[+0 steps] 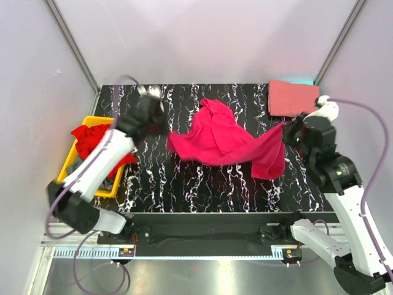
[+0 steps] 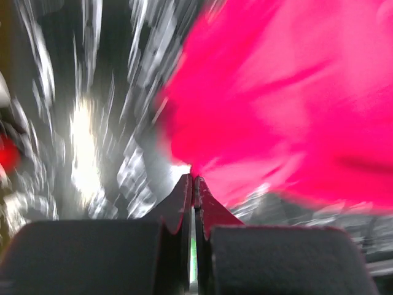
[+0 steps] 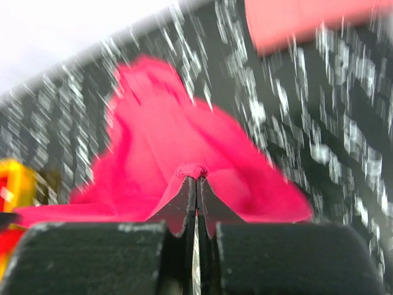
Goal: Fold and stack the t-shirts
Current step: Flatten the tshirt out
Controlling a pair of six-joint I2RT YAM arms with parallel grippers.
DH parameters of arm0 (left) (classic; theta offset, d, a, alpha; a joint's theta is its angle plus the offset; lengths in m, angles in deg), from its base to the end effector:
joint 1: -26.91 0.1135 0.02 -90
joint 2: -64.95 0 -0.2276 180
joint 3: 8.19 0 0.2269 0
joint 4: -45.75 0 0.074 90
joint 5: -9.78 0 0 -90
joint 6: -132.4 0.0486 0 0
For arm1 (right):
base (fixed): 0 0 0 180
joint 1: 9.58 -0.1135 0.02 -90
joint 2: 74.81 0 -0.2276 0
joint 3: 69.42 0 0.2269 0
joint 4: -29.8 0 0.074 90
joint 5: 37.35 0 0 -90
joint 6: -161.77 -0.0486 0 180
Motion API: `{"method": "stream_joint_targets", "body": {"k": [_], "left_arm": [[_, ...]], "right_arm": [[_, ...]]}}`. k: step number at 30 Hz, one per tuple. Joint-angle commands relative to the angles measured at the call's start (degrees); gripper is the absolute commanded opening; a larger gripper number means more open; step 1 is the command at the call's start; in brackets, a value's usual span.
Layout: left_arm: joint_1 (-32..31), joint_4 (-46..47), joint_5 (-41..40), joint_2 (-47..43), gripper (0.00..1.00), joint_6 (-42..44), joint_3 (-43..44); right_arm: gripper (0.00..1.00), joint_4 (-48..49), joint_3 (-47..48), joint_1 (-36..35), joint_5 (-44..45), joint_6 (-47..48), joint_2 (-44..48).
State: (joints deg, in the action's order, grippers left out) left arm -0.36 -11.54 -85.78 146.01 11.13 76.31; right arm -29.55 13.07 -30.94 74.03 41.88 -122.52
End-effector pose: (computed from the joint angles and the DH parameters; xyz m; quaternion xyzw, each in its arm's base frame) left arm 0.2540 -0.1256 0.2531 -0.0482 0.9484 -0.1113 0.2929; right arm 0.1570 0.0424 0.3617 0.1615 0.8170 0.0890 0.5463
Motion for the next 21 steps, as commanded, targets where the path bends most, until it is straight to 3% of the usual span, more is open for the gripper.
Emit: {"method": "stream_joint_targets", "body": {"k": [1, 2, 5, 9, 16, 18, 21], "left_arm": [[0.3, -9.8, -3.5, -9.0, 0.00, 1.3, 22.5], [0.3, -11.6, -3.7, -9.2, 0.00, 1.4, 32.8], [0.3, -16.5, -4.4, -9.7, 0.00, 0.5, 50.5], [0.3, -17.2, -3.5, -12.4, 0.00, -2.4, 62.4], [0.3, -5.7, 11.3, -24.9, 0.00, -10.2, 51.3], [0.3, -5.9, 15.5, -26.7, 0.00, -12.0, 48.7], [0.3, -10.4, 15.4, -27.2, 0.00, -10.8, 46.9]], "right_arm": [[0.00, 5.4, 12.0, 0.0, 6.5, 7.0, -0.8], [0.00, 6.4, 15.8, 0.0, 6.6, 10.3, -1.1], [0.00, 9.8, 20.2, 0.0, 2.5, 16.1, 0.0], [0.00, 10.5, 23.5, 0.0, -2.6, 19.2, 4.4], [0.00, 11.8, 24.2, 0.0, -12.8, 17.1, 14.6], [0.00, 11.4, 23.4, -0.1, -15.8, 15.7, 17.4], [0.00, 10.6, 22.1, 0.0, -16.1, 14.9, 19.8]]}}
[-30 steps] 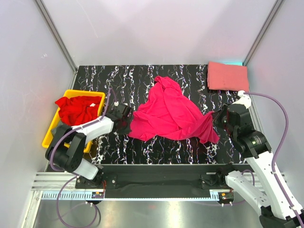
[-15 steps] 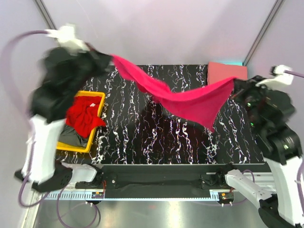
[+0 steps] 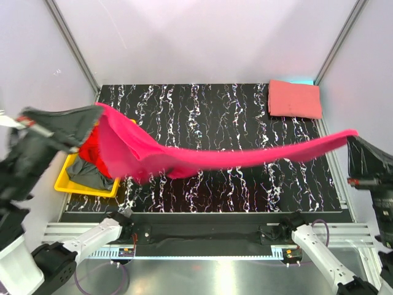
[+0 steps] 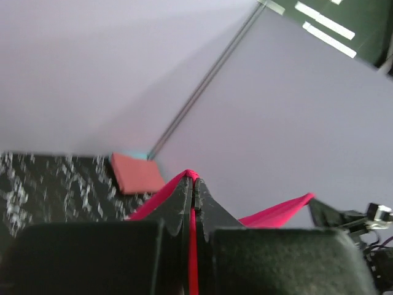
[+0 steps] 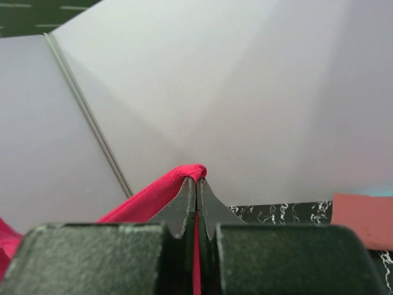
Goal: Fold and stack the t-shirts
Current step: Flatten the tshirt out
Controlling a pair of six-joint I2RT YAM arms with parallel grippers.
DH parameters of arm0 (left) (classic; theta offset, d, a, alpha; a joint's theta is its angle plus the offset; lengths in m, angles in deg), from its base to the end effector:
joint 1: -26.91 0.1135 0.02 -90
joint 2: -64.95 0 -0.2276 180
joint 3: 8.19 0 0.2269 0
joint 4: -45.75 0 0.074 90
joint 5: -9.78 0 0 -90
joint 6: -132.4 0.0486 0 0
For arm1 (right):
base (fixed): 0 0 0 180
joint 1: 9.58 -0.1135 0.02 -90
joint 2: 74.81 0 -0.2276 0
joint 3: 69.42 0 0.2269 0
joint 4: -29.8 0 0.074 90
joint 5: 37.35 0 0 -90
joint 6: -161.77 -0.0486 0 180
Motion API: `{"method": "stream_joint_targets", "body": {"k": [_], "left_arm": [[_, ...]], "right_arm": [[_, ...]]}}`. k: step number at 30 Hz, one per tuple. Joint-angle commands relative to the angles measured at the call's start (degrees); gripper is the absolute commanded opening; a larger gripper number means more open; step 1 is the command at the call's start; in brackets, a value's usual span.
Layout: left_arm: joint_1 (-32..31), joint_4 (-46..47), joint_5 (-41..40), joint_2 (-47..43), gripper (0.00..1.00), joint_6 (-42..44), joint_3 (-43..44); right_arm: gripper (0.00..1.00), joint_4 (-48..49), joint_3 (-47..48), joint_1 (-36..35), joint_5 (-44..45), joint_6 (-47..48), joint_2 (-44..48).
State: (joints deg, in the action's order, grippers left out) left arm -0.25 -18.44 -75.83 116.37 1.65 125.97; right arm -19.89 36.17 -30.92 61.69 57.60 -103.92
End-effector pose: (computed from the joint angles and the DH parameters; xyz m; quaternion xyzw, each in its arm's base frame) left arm 0.0186 -0.0137 0.5555 -0.0382 0.5830 -0.4717 0.6604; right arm -0.0130 -0.0133 0.4998 0.0343 0.5256 0.2196 0.8212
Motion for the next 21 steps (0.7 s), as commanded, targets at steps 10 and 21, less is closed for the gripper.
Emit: {"method": "stream_joint_targets", "body": {"k": [10, 21], "left_arm": [[0.2, -9.0, -12.8, 12.9, 0.00, 7.1, -6.2], [0.5, 1.6, -22.9, 26.3, 0.00, 12.8, 21.2]], "right_arm": [[0.00, -1.0, -1.1, 0.0, 5.3, 4.7, -9.6], [0.00, 12.1, 6.8, 0.0, 7.8, 12.0, -25.8]]}}
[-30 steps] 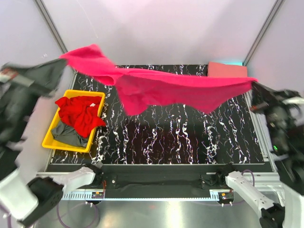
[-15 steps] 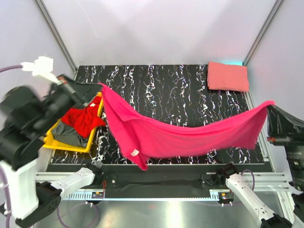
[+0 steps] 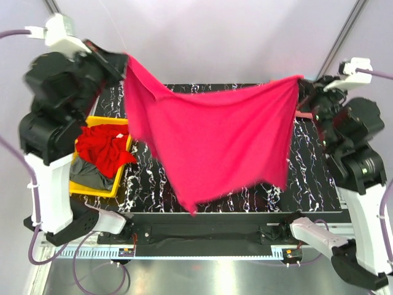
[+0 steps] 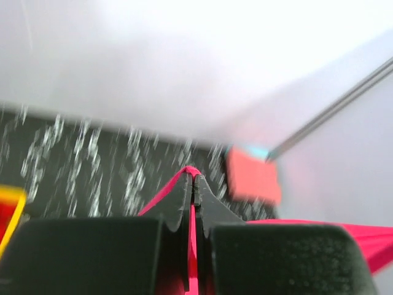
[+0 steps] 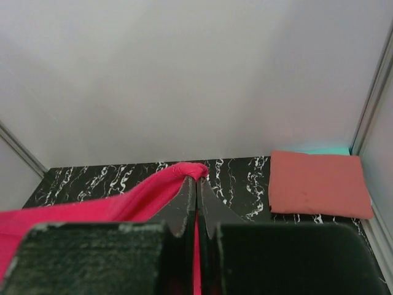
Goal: Fold and stack the t-shirts
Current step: Flatten the tshirt out
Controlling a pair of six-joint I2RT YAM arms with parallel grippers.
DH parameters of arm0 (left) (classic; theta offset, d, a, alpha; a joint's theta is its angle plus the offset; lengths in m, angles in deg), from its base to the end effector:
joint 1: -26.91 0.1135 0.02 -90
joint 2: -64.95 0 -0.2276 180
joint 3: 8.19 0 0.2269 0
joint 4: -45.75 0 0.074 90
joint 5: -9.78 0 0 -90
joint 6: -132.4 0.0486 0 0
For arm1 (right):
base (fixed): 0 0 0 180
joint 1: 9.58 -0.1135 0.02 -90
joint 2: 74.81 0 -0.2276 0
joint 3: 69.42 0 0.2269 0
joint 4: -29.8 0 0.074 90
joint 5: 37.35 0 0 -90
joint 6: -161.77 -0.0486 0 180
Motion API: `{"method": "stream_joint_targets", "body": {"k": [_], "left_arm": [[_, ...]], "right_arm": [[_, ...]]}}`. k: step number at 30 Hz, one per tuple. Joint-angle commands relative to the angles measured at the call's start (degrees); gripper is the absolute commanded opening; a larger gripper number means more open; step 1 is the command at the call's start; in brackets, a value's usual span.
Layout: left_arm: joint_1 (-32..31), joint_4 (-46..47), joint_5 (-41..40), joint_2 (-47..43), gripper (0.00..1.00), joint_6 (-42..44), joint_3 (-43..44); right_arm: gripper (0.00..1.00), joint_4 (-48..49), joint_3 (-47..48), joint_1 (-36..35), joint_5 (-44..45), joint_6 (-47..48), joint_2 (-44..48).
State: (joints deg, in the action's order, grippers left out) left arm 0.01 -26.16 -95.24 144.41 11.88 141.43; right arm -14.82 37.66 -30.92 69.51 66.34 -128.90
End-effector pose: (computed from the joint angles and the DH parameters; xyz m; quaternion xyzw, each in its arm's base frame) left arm 0.1629 -0.0685 0.5470 -0.1134 0.7084 -0.2493 0.6505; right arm 0.1377 0.0387 0.4966 0.0204 0.6557 0.0801 0.7505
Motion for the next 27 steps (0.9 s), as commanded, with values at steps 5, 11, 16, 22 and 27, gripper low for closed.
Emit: {"method": "stream_joint_targets", "body": {"k": [5, 11, 16, 22, 27], "left_arm": [[0.3, 13.6, -0.6, -5.4, 0.00, 2.6, 1.3], [0.3, 13.7, 1.5, -12.4, 0.00, 2.8, -2.8], [0.3, 24.7, 10.0, -24.9, 0.00, 0.8, -16.2], [0.3, 25.5, 16.2, -30.1, 0.00, -3.0, -17.8], [0.3, 25.4, 18.5, -28.2, 0.00, -3.1, -12.5]], "right_arm": [[0.00, 5.9, 5.3, -0.1, -0.3, 3.8, 0.5], [0.00, -3.3, 5.3, -0.1, -3.8, 0.8, 7.5], [0.00, -12.5, 6.2, 0.0, -9.7, -4.0, 14.1], [0.00, -13.3, 8.4, 0.0, -12.9, -10.2, 23.2], [0.00, -9.8, 8.5, 0.0, -11.5, -12.4, 26.6]]}}
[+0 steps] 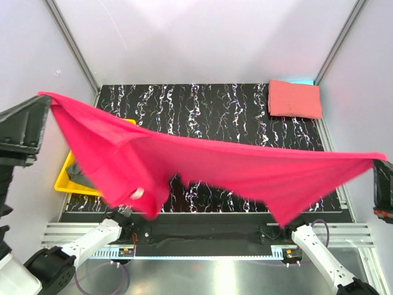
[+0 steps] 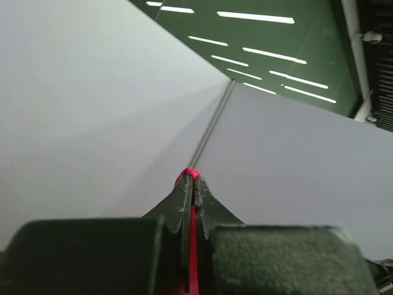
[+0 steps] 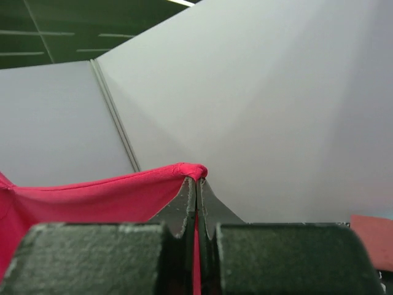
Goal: Fold and stack the t-shirts
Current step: Flatten the tshirt out
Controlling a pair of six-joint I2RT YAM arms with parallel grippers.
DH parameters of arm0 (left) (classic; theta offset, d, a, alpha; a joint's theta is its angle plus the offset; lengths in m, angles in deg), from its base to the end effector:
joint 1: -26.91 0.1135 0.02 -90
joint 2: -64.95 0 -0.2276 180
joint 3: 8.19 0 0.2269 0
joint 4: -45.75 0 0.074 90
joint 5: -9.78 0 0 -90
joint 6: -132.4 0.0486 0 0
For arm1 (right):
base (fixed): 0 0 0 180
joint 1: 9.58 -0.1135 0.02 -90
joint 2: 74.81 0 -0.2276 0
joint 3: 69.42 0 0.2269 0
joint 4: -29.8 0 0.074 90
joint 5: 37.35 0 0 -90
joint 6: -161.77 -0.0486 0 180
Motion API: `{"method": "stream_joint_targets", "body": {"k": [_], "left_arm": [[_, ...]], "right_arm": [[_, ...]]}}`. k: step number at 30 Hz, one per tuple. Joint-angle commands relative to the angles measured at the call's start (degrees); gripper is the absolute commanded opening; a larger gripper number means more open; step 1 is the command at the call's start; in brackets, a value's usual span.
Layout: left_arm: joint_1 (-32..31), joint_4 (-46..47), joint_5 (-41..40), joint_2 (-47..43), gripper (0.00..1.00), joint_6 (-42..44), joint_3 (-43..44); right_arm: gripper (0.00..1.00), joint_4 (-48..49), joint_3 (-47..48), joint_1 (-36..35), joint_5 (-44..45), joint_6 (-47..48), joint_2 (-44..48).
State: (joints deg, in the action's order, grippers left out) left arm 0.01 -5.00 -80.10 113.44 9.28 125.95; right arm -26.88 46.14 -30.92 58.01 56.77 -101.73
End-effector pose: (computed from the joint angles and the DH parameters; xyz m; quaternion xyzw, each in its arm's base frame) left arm -0.0117 0.0058 0.5803 -0.0242 0.4619 -0.4439 0.7675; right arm -0.0670 -0.0311 0.5082 0.0140 0.4861 0.2508 0.8370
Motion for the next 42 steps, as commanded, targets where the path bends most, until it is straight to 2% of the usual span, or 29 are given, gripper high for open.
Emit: {"method": "stream_joint_targets", "body": {"k": [1, 4, 7, 12, 13, 15, 16, 18, 19, 20, 21, 23, 24, 25, 26, 28, 29, 31, 37, 42], "left_arm": [[0.3, 3.5, 3.1, 5.2, 0.00, 0.2, 6.5], [0.3, 3.2, 2.7, 10.5, 0.00, 3.8, 10.0], [0.3, 2.5, 0.0, 13.6, 0.00, 7.5, 4.8], [0.3, 9.8, -8.1, 12.4, 0.00, 11.9, -17.2], [0.3, 11.1, -9.5, 12.2, 0.00, 12.6, -24.4], [0.6, 15.2, -12.9, 13.0, 0.00, 13.5, -34.1], [1.0, 16.4, -13.0, 14.0, 0.00, 13.5, -36.9], [2.2, 18.9, -12.3, 18.2, 0.00, 13.3, -42.7], [2.5, 19.9, -12.4, 20.0, 0.00, 13.3, -44.3], [3.0, 21.1, -12.0, 22.2, 0.00, 13.0, -45.8], [4.3, 22.7, -11.6, 27.2, 0.00, 12.8, -47.4], [6.0, 22.8, -9.0, 33.4, 0.00, 11.6, -46.6], [7.4, 22.7, -8.2, 39.6, 0.00, 11.4, -44.4], [8.1, 22.5, -7.6, 42.7, 0.00, 11.2, -42.9], [8.7, 22.6, -5.8, 45.4, 0.00, 11.0, -41.5], [10.2, 22.9, -4.3, 52.5, 0.00, 11.1, -36.7], [10.5, 22.8, -4.3, 54.5, 0.00, 11.5, -35.1], [11.9, 22.1, -4.3, 59.5, 0.00, 11.9, -29.9], [15.1, 22.1, -2.0, 68.1, 0.00, 11.6, -17.6], [15.2, 22.9, -0.5, 72.8, 0.00, 12.2, -9.1]], "right_arm": [[0.00, 3.6, -0.4, 0.0, 2.7, -1.8, -0.9], [0.00, 4.7, -1.7, -0.2, 9.4, 1.5, -4.1], [0.00, 7.0, -3.7, -0.2, 13.0, 4.3, -7.4], [0.00, 12.9, -18.2, -0.1, 15.1, 5.4, -8.6], [0.00, 14.8, -21.0, -0.1, 15.8, 5.5, -8.7], [0.00, 17.2, -30.9, 0.0, 16.5, 5.3, -8.9], [0.00, 20.6, -38.2, -0.2, 17.5, 5.0, -9.0], [0.00, 24.6, -45.3, 0.0, 18.4, 4.5, -10.2], [0.00, 29.5, -51.4, -0.1, 19.6, 4.2, -11.0], [0.00, 32.7, -54.1, 0.0, 20.1, 4.0, -13.3], [0.00, 39.8, -56.6, 0.0, 21.2, 3.9, -15.0], [0.00, 46.2, -60.8, 0.7, 21.5, 3.5, -22.4], [0.00, 48.5, -61.0, 1.9, 20.3, 3.1, -25.7], [0.00, 52.2, -60.4, 5.4, 14.6, 1.7, -29.2], [0.00, 54.8, -60.3, 7.7, 11.5, 0.5, -35.9], [0.00, 62.0, -59.2, 11.2, 4.6, -3.0, -42.9], [0.00, 63.3, -58.1, 13.8, 3.4, -3.7, -49.4], [0.00, 66.0, -54.7, 15.6, 1.2, -3.9, -54.7], [0.00, 67.8, -43.1, 19.1, -7.1, -0.8, -69.0], [0.00, 66.6, -35.3, 20.1, -7.7, 2.1, -77.0]]}}
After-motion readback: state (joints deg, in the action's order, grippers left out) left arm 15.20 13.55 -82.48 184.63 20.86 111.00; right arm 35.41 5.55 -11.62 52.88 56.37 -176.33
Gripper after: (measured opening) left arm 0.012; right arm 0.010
